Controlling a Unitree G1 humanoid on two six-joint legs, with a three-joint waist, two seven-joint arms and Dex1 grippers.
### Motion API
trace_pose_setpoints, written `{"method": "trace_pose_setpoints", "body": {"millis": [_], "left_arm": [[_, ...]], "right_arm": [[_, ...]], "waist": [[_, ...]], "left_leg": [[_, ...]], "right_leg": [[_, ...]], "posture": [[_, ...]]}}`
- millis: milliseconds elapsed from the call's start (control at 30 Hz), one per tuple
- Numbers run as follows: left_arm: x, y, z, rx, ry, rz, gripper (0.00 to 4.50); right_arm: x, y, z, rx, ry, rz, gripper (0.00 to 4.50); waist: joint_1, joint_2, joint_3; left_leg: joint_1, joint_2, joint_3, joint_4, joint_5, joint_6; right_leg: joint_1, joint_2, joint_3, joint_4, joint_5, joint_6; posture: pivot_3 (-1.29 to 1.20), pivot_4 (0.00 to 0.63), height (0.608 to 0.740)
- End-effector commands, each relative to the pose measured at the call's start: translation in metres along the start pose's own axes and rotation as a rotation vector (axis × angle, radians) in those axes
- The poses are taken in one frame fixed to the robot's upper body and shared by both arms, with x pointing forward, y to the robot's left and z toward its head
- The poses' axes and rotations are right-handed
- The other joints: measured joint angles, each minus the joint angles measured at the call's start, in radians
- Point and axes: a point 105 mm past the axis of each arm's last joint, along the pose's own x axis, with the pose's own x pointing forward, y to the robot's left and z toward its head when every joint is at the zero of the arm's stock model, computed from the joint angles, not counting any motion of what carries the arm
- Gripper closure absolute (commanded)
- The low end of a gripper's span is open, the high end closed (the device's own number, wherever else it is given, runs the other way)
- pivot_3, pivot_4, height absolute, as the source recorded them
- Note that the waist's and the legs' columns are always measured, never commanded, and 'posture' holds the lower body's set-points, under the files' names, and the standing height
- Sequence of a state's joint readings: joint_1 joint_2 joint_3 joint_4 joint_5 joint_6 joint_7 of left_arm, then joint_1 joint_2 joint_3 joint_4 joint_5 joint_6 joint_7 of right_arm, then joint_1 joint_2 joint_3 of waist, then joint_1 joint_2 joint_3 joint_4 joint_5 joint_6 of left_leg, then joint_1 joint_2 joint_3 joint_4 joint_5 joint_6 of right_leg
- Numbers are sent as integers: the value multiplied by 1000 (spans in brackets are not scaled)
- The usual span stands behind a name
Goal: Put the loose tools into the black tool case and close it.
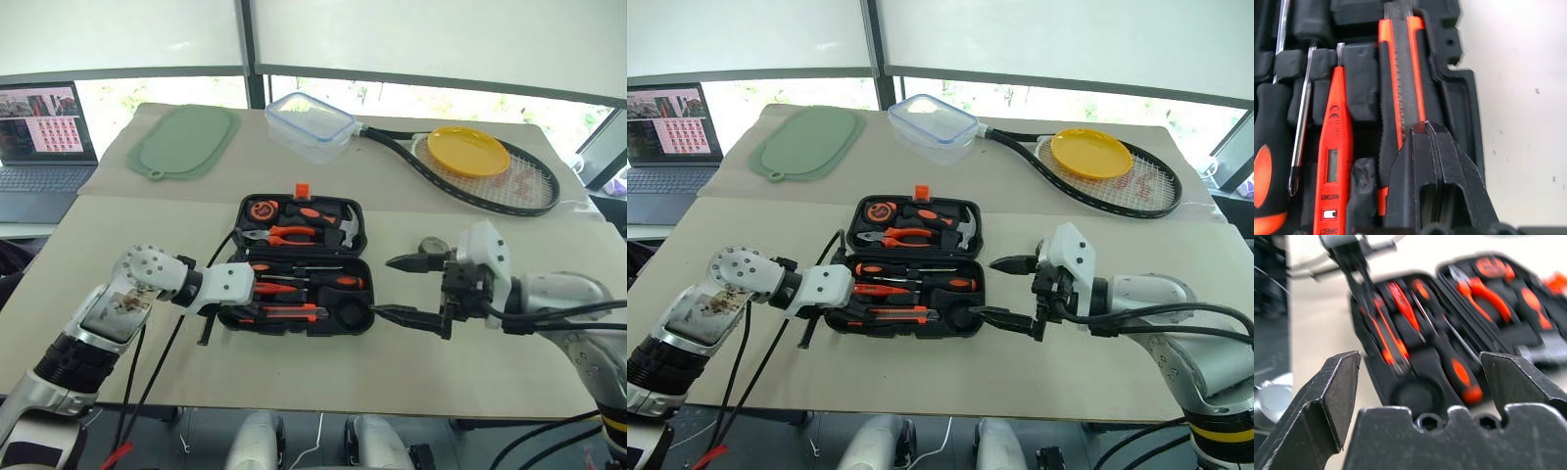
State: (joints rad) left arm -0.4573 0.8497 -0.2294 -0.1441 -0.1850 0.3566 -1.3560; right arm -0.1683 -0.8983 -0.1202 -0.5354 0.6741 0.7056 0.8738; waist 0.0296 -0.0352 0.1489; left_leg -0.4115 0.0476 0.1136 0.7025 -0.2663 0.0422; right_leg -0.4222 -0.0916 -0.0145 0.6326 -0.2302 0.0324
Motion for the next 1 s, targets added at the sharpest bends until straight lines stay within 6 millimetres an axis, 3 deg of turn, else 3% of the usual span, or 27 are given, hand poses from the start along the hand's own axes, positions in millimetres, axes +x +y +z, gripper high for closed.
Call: {"method": "trace_pose_setpoints", "body": {"millis": [33, 233, 400, 600, 833, 1000], "left_arm": [[-34, 14, 51, -44, -228, 122, 3847], [-68, 15, 85, -130, -437, 216, 1776], [-64, 5, 95, -142, -477, 206, 88], [-56, -6, 99, -138, -473, 198, 88], [-54, -9, 97, -135, -463, 206, 88], [-54, -5, 98, -122, -460, 220, 0]], "right_arm": [[-35, -35, -10, -14, 66, -172, 0], [-68, -74, -34, -19, 216, -261, 0], [-49, -103, -38, -48, 259, -247, 0], [-15, -126, -50, -51, 312, -223, 0], [17, -141, -64, -40, 338, -223, 0], [32, -148, -76, -34, 366, -240, 1419]], "waist": [[-5, 0, 0], [-18, 0, 0], [-42, 0, 0], [-43, 0, 1], [-39, 1, 1], [-42, 1, 1]], "left_leg": [[-1, 0, 0, 1, 0, 0], [0, 0, -1, 0, 0, 0], [3, 0, 0, -2, 1, -1], [4, 0, 0, -4, 2, -3], [3, -1, 0, -5, 4, -7], [3, -1, 1, -5, 5, -9]], "right_leg": [[-1, 0, 0, 0, 0, 0], [0, 0, 1, 0, 0, 0], [1, 1, 3, 0, 0, 0], [0, 1, 3, -1, 0, 0], [0, 1, 3, -1, 0, 0], [0, 1, 3, -1, 0, 0]], "posture": [[0, 150, 738], [0, 150, 738], [0, 150, 738], [0, 150, 738], [0, 150, 738], [0, 150, 738]]}}
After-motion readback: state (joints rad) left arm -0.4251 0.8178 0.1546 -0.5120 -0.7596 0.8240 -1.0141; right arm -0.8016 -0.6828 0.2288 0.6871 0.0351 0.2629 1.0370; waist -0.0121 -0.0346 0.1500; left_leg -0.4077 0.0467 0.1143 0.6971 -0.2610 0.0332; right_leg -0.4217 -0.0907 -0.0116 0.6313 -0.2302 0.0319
